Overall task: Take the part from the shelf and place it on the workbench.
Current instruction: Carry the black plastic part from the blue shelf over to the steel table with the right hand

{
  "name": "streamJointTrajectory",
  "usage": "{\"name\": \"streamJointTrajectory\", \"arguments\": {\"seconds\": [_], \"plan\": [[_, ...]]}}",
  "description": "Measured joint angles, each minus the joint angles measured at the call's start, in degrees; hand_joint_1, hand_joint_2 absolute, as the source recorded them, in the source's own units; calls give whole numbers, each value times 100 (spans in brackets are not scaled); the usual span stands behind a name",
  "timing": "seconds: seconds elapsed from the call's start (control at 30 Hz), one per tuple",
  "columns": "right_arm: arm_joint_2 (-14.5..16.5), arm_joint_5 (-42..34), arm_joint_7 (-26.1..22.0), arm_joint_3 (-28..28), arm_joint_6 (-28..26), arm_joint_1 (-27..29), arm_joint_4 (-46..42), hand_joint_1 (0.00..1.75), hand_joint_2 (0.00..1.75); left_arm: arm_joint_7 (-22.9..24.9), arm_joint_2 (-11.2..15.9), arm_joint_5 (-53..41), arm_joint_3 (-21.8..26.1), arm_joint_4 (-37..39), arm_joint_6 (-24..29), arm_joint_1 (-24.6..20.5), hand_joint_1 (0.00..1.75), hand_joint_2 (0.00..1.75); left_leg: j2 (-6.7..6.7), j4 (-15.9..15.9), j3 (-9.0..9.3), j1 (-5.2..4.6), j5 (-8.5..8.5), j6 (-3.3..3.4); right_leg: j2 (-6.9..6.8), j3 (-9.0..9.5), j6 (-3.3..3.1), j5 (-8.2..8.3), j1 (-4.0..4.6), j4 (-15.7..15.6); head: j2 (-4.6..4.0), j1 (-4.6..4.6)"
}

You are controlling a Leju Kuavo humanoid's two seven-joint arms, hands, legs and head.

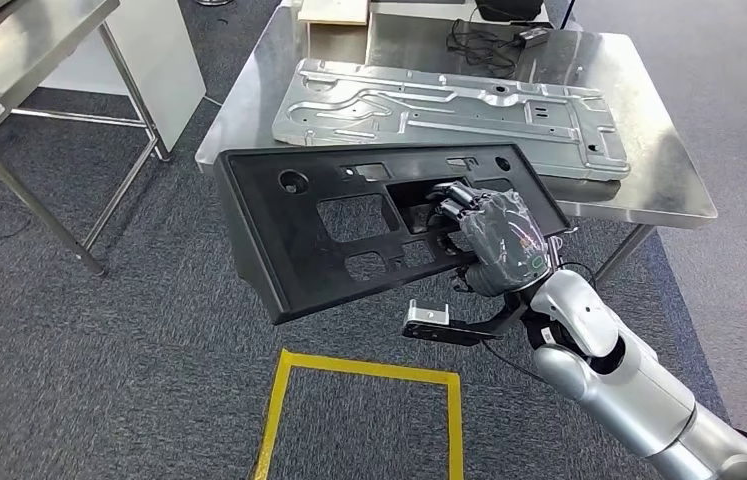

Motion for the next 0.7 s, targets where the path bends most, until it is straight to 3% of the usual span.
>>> {"name": "streamJointTrajectory", "arguments": {"seconds": [0.07,0.1,0.17,0.23,0.27,0.3,0.37,0.4,0.43,0.47,0.53,0.57,0.6,0.63,0.67,0.7], "plan": [[3,29,8,6,18,-17,16,175,175,4,-24,-1,1,1,-1,-4,0,175,108,-61,171,-27,-171,-44,-177,18,-115,670,97,-370,0,-8],[4,78,34,9,56,-50,20,175,175,7,-33,-2,2,1,-1,-13,0,175,159,-74,248,-43,-191,-74,-166,42,-142,778,115,-427,0,-14],[8,204,136,16,225,-206,25,175,175,7,-30,-3,4,-1,-6,-35,0,175,186,94,233,-52,-55,-142,-7,177,-177,727,77,-522,0,-14],[38,299,246,43,479,-487,59,175,175,-6,-28,-3,5,-1,-30,-57,0,175,-30,752,-126,-40,146,-189,144,345,-238,668,24,-637,0,-13],[79,341,297,66,607,-643,89,175,175,-16,-29,-4,5,-1,-45,-65,0,175,-162,1128,-400,-24,114,-199,213,432,-261,623,3,-684,0,-14],[129,389,343,99,721,-799,122,175,175,-25,-30,-6,4,-1,-60,-66,0,175,-242,1426,-660,-14,-46,-210,291,522,-277,570,-10,-717,0,-14],[243,493,438,180,905,-1042,189,175,175,-33,-32,-13,4,-1,-75,-66,0,175,-265,1642,-1030,2,-568,-235,457,726,-266,442,-30,-759,0,-15],[289,537,482,231,981,-1152,221,175,175,-34,-33,-19,4,-1,-81,-63,0,175,-267,1565,-1131,5,-749,-246,538,838,-250,368,-38,-766,0,-15],[330,568,522,288,1060,-1263,262,175,175,-37,-34,-30,4,-1,-88,-61,0,175,-278,1373,-1183,9,-756,-254,611,955,-231,289,-43,-768,0,-15],[368,586,558,352,1146,-1395,307,175,175,-44,-34,-42,4,-1,-97,-52,0,175,-333,1079,-1203,18,-526,-258,675,1063,-209,205,-48,-767,0,-14],[430,592,604,492,1333,-1700,428,175,175,-63,-34,-57,4,-1,-119,-26,0,175,-551,483,-1229,31,178,-255,806,1224,-149,43,-45,-735,0,-15],[455,586,621,554,1426,-1856,489,175,175,-74,-34,-60,4,-1,-135,-21,0,175,-646,311,-1218,27,406,-244,869,1265,-112,-52,-42,-718,0,-13],[468,577,632,598,1500,-2003,545,175,175,-85,-35,-61,3,-1,-149,-21,0,175,-687,232,-1203,23,472,-223,929,1304,-74,-98,-37,-669,0,-10],[477,567,642,631,1560,-2149,588,175,175,-98,-37,-62,3,-1,-163,-27,0,175,-662,230,-1144,17,419,-191,970,1330,-41,-130,-34,-627,0,-8],[476,559,657,652,1607,-2292,627,175,175,-109,-46,-62,2,-1,-176,-35,0,175,-616,193,-1065,18,492,-150,947,1353,-17,-162,-35,-565,0,-4],[474,555,676,668,1645,-2434,671,175,175,-118,-55,-60,2,-1,-186,-37,0,175,-557,173,-989,23,572,-101,839,1354,5,-173,-30,-436,0,-2]]}}
